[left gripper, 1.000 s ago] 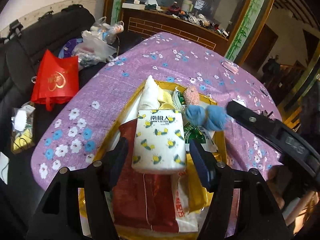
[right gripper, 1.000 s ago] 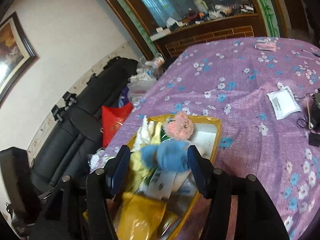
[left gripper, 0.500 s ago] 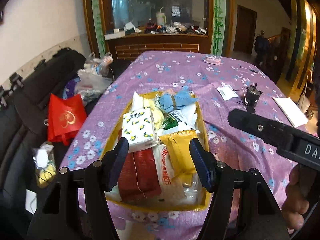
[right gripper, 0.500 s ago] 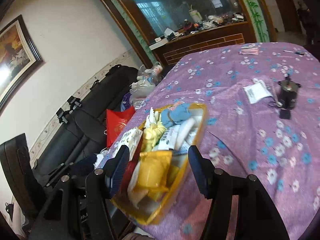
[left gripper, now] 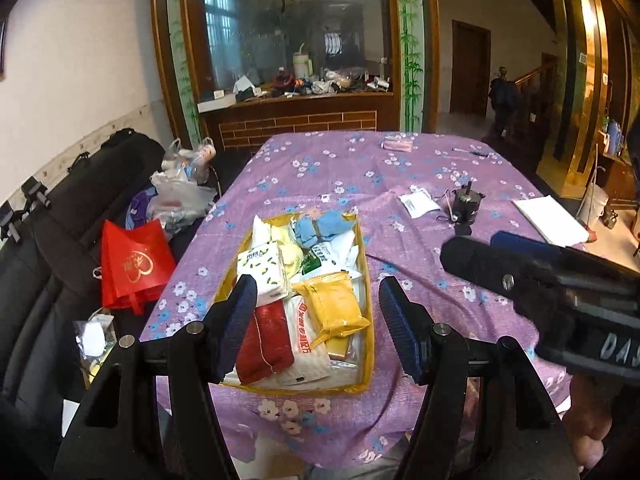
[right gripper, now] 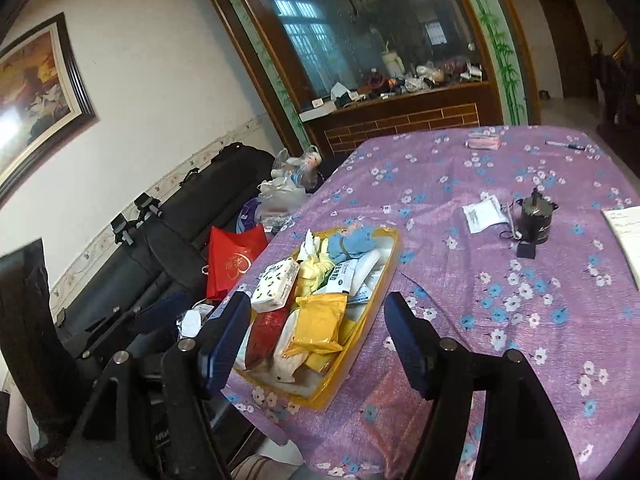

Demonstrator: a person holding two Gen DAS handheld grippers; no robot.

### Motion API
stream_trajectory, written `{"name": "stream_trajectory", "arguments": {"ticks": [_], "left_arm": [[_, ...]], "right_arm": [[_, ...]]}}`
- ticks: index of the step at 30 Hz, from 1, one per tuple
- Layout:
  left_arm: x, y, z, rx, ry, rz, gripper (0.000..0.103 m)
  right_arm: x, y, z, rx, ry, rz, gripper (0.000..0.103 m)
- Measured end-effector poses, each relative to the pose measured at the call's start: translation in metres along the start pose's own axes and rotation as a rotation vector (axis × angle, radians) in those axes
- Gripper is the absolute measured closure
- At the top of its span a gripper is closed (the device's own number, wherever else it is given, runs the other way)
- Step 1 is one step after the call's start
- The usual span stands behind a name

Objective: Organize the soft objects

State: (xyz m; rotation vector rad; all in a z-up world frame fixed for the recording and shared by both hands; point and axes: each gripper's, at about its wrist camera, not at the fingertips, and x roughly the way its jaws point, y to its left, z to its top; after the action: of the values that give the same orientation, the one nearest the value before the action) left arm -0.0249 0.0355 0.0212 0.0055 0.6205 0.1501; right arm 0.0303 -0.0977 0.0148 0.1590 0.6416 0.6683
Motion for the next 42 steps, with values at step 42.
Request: {"name": "stream_trajectory", "arguments": {"ticks": [42], "left_arm": [[-0.005,0.007,0.008,-0.059,0.042,0.028,0.039]], "right_arm": [[-0.027,-0.01,0.003,0.032,-0.026,-0.048,0.033]]}}
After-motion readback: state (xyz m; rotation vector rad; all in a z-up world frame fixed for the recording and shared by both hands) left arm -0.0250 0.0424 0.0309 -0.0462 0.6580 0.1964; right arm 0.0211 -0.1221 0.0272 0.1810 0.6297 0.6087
